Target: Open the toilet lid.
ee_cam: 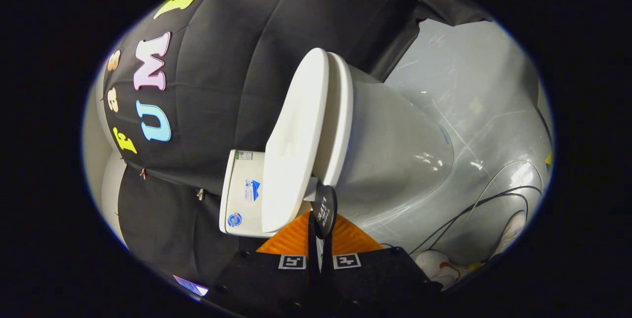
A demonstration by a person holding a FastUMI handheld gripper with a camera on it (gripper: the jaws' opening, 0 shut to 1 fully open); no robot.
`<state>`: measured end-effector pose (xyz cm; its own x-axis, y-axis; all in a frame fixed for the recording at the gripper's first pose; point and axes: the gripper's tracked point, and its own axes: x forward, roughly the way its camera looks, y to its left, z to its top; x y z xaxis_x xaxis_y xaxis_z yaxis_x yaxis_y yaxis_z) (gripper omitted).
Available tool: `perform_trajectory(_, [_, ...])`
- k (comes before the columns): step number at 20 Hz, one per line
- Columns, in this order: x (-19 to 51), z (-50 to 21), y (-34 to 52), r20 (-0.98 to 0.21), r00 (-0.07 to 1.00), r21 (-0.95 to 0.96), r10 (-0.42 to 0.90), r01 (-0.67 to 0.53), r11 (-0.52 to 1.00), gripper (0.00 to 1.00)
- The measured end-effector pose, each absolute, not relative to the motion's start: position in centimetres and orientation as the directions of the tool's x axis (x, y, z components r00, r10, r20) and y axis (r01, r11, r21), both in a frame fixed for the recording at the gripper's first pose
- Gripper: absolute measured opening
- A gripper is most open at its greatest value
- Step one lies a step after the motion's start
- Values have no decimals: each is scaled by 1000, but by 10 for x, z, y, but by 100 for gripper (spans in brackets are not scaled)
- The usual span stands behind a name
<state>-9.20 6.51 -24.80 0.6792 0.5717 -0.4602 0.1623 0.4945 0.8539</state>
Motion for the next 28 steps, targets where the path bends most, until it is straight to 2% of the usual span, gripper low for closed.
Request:
perform_trajectory(13, [-88,-212,71,-530,705,754,472,137,643,5])
perform_trajectory(28, [-82,-99,113,-567,767,565,300,97,820,5])
